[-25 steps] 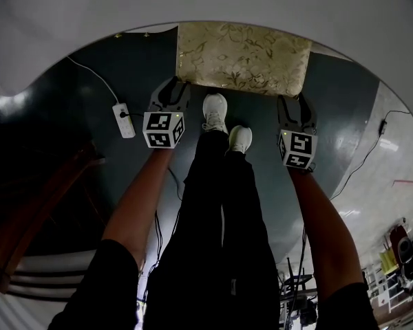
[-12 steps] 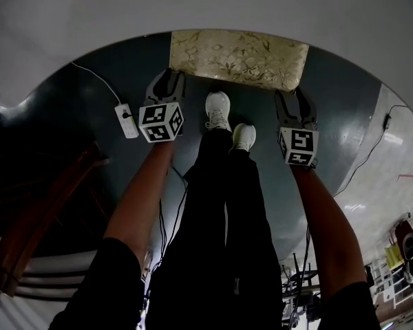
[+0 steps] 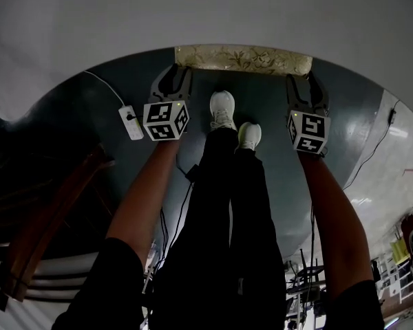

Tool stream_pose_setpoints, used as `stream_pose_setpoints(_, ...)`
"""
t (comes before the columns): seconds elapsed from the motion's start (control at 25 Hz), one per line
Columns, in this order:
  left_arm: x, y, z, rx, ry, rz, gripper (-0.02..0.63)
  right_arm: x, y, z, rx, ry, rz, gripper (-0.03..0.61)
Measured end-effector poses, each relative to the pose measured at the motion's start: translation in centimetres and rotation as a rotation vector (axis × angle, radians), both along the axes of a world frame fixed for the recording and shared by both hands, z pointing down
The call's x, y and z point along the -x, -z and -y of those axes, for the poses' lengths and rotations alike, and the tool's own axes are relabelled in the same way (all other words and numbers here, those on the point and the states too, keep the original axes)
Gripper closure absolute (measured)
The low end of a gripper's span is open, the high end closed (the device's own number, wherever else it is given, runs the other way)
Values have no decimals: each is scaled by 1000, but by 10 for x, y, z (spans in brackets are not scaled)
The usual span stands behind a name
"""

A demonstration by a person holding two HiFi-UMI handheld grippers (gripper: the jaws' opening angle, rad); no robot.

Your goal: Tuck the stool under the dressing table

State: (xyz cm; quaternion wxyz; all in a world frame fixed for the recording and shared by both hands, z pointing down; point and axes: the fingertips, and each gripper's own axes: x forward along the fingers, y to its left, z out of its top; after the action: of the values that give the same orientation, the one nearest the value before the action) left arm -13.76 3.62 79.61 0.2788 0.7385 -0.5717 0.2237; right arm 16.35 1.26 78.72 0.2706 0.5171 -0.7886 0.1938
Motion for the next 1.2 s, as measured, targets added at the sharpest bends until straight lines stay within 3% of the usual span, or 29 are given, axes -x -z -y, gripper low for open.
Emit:
stream_pose_setpoints(0.16,-1,1,4,1,20,18,466,-1,1,2,-3,32,7,350)
stream_pose_setpoints(0.48,-15,7,23,11,-8,31,466,-15,6,16,-14,-39,11,350)
stream_pose_setpoints(0.84,6,-9,16,-3,16,-1,465,4,-10,13,17,-12,-8,350)
stream_pose_setpoints(1.0,-7,23,-1,-36,50,-63,469,1,11,1,27,-16,-57,350)
stream_pose_setpoints(1.2,-22,70,-21,-69,16,-68,469,7,63,-15,-17,-3,-22,351)
